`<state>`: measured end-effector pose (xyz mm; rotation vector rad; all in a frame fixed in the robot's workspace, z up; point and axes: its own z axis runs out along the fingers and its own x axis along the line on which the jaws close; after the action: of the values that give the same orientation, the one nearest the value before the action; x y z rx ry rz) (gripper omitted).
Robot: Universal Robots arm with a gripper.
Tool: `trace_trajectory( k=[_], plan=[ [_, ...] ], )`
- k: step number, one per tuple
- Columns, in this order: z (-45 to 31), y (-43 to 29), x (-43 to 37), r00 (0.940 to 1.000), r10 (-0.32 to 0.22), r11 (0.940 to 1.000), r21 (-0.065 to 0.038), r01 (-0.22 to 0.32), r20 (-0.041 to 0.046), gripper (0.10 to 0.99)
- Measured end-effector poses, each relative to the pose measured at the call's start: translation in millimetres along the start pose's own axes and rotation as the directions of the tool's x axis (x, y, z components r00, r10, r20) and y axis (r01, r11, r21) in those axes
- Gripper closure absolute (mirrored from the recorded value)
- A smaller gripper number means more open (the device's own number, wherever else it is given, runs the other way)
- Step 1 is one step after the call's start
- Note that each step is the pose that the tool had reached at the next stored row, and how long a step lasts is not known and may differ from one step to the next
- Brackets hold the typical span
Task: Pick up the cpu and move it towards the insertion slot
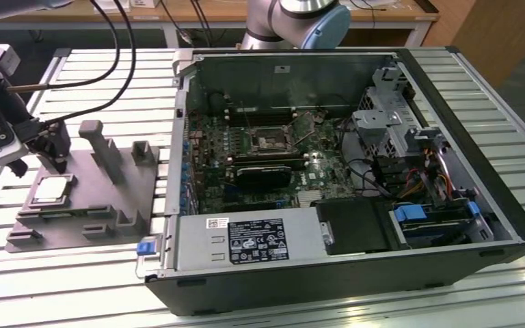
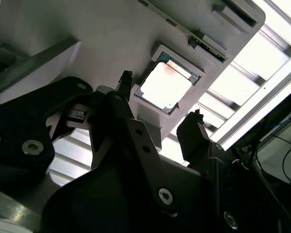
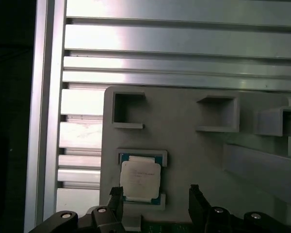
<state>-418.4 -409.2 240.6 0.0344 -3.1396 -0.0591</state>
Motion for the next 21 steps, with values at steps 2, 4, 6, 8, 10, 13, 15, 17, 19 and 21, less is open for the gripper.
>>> trace_trajectory(
  k=[2,4,6,8,10,13,15,17,19,21],
  plan=[
    [1.2,-0.1,0.1,1.0,0.0,1.0,0.0,0.0,0.0,0.439],
    [2.6,-0.3,0.1,1.0,0.0,1.0,0.0,0.0,0.0,0.439],
    [4.5,-0.5,0.3,1.0,0.0,1.0,0.0,0.0,0.0,0.439],
    [6.7,-0.8,0.5,1.0,0.0,1.0,0.0,0.0,-0.0001,0.439],
    [9.6,-1.1,0.8,1.0,-0.001,1.0,0.0,0.001,0.0,0.439],
    [14.8,-1.4,2.2,1.0,-0.001,1.0,0.0,0.001,-0.0001,0.439],
    [18.0,-1.5,4.0,1.0,0.0,1.0,0.0,0.0,-0.0003,0.439],
    [21.1,-1.6,5.3,1.0,0.0,1.0,0.0,0.0,-0.0001,0.439],
    [24.1,-1.6,7.1,1.0,0.0,1.0,0.0,0.0,-0.0001,0.439],
    [26.8,-1.8,8.4,1.0,-0.001,1.0,0.0,0.001,0.0,0.439]
  ],
)
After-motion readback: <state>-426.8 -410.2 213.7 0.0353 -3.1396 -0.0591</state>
